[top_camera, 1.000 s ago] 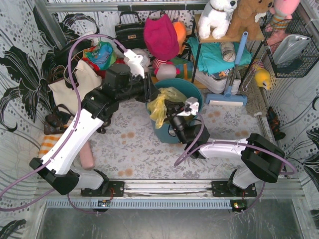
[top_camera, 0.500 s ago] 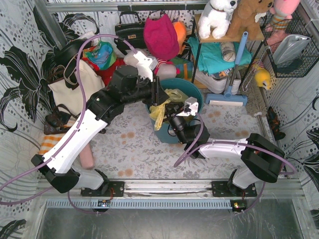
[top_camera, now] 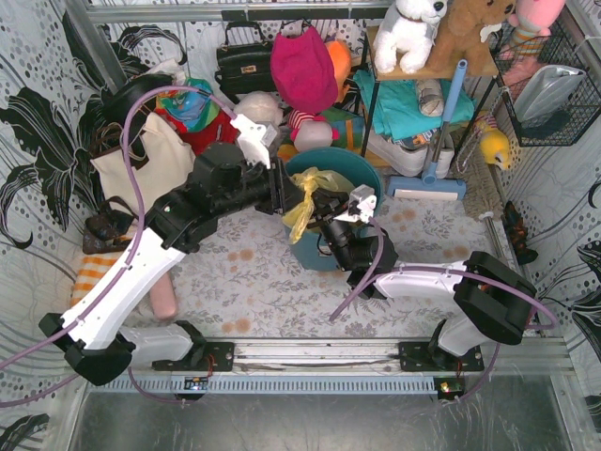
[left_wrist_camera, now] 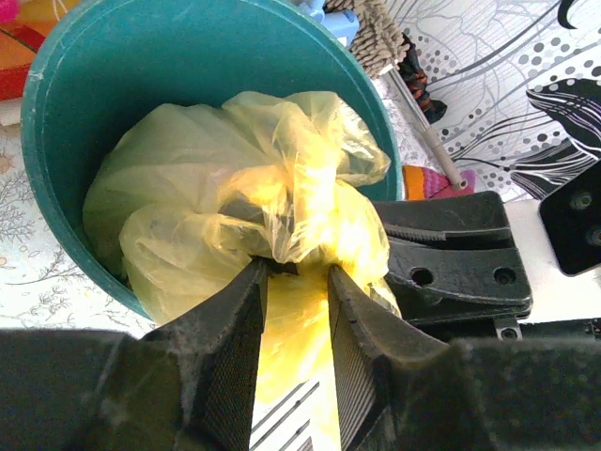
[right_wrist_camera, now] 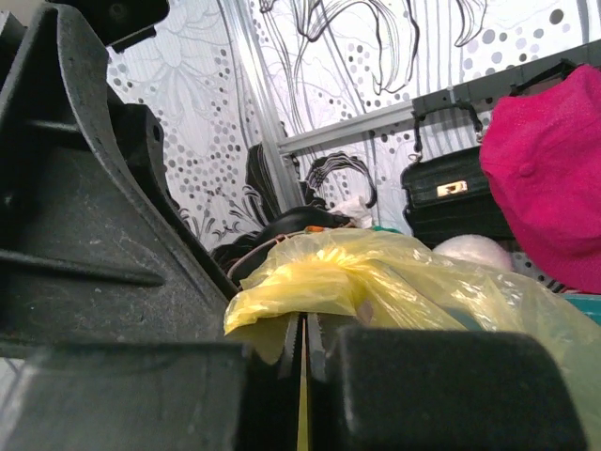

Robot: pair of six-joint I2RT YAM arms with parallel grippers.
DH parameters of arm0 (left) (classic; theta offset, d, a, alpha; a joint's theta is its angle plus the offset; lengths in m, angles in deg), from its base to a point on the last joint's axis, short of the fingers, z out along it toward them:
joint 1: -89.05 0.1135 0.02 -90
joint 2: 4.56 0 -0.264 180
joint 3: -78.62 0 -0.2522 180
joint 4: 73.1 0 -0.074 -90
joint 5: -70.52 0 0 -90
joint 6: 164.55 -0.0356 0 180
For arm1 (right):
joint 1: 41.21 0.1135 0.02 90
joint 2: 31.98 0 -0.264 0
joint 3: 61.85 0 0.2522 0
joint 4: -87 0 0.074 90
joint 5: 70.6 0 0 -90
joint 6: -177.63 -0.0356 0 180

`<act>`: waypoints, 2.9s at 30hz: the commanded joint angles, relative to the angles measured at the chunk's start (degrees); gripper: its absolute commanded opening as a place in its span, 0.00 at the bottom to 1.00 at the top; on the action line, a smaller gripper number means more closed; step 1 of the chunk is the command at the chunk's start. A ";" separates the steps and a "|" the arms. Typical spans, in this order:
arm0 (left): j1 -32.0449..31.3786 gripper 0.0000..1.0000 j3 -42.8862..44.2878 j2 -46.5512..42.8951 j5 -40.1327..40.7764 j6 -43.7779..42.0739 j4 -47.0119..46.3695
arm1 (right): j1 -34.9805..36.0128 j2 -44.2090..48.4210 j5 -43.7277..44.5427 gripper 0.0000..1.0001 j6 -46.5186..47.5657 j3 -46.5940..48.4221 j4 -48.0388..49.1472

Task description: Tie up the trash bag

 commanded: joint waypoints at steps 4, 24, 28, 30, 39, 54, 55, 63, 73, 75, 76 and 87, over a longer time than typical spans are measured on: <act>-0.27 0.42 -3.81 -0.97 -4.39 2.88 -6.24 | -0.17 1.86 -6.06 0.00 1.87 2.63 7.19; -0.30 0.46 -4.15 -8.55 16.11 2.47 1.64 | -0.24 3.24 -11.01 0.00 6.91 4.04 6.90; -0.25 0.47 -3.72 -10.44 21.36 2.20 -0.11 | -0.24 2.87 -11.58 0.00 7.05 4.04 6.90; -0.30 0.47 -3.71 -11.09 22.64 2.25 -1.96 | -0.24 2.72 -11.80 0.00 6.98 3.95 6.90; -0.31 0.51 -3.65 -8.38 14.72 0.88 -11.07 | -0.24 4.21 -14.53 0.00 6.17 2.46 6.90; -0.28 0.54 -5.62 -6.89 14.37 -2.76 -11.13 | -0.24 6.18 -16.57 0.00 5.04 0.02 6.82; -0.22 0.56 -6.30 -6.28 13.33 -3.56 -11.93 | -0.19 6.48 -18.08 0.00 4.65 -0.50 6.73; 0.02 0.56 -11.35 -4.70 8.64 -3.60 -22.99 | -0.24 6.84 -23.94 0.00 3.94 -1.02 6.73; 0.32 0.55 -17.39 -5.04 2.23 -0.09 -27.10 | -0.19 5.84 -22.62 0.00 7.73 0.90 7.27; 0.39 0.56 -19.71 -6.97 2.11 1.12 -27.69 | -0.24 5.20 -20.67 0.00 9.53 1.45 7.32; 0.34 0.56 -20.64 -7.87 1.95 1.63 -27.91 | -0.24 4.87 -19.30 0.00 10.28 1.68 7.26; 0.38 0.56 -24.83 -12.34 -5.53 3.34 -25.96 | -0.37 -0.39 -13.20 0.00 15.35 7.72 6.93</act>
